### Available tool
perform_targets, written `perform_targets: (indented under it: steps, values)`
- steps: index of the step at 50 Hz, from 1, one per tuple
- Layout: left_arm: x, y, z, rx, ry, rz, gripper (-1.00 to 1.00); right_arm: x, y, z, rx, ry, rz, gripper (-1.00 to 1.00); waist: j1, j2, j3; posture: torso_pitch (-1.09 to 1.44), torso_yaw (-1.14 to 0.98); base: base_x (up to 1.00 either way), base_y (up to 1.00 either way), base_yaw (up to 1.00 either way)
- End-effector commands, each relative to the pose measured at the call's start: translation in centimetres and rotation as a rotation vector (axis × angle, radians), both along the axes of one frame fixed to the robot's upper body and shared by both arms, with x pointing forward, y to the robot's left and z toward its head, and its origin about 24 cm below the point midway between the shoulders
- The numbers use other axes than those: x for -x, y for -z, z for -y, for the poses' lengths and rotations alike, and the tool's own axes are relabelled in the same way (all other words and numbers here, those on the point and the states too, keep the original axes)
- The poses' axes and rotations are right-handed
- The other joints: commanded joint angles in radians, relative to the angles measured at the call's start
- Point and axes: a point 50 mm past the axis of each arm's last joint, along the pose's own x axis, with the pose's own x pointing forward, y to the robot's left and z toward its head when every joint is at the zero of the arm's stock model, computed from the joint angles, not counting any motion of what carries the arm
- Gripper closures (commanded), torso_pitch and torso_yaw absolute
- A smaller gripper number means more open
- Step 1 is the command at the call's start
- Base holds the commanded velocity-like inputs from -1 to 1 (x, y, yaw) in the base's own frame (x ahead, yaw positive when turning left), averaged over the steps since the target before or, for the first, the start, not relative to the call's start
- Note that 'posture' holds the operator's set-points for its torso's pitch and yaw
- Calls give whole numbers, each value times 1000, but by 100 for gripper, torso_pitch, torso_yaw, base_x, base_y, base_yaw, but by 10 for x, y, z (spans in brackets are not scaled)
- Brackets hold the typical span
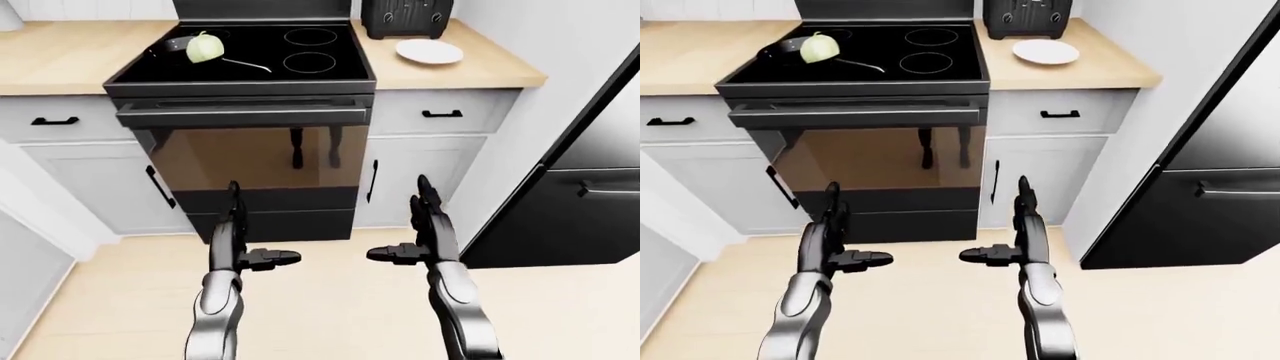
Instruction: Pick the squash from the pan and place it on the plate.
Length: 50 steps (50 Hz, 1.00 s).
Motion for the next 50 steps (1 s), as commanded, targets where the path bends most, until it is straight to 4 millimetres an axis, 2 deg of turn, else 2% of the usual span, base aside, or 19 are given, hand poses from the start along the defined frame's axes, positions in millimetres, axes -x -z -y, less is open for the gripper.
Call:
perform_targets:
  steps: [1,15,20,22,25,30,37,43,46,50]
  values:
    - [-6,-19,-3,-2,-10,81,-100,-4,-20,-2,8,-6,77,-100,0,0,-19,0,0,0,0,0]
    - [-31,-83,-10,9,-32,128,-100,-23,-90,3,-8,-15,136,-100,0,2,-11,0,0,0,0,0]
    - [-39,-101,-13,-15,-48,151,-100,-31,-115,11,32,41,174,-100,0,3,-10,0,0,0,0,0]
    - [-44,-111,-15,0,-53,157,-100,-32,-124,14,99,70,202,-100,1,2,-9,0,0,0,0,0]
    - [-48,-127,-16,-9,-77,170,-100,-30,-136,15,64,48,216,-100,2,2,-7,0,0,0,0,0]
    - [-47,-133,-15,-32,-69,166,-100,-29,-158,17,45,48,223,-100,2,1,-3,0,0,0,0,0]
    - [-47,-169,-14,-39,-72,207,-100,-24,-187,20,43,56,240,-100,3,0,-1,0,0,0,0,0]
    - [-43,-183,-13,-27,-63,225,-100,-18,-204,25,61,57,263,-100,5,-2,7,0,0,0,0,0]
    - [-40,-192,-12,-29,-60,236,-100,-14,-221,28,42,68,287,-100,5,-2,6,0,0,0,0,0]
    - [-36,-208,-16,-44,-67,251,-100,-9,-227,26,39,58,298,-100,5,-1,11,0,0,0,0,0]
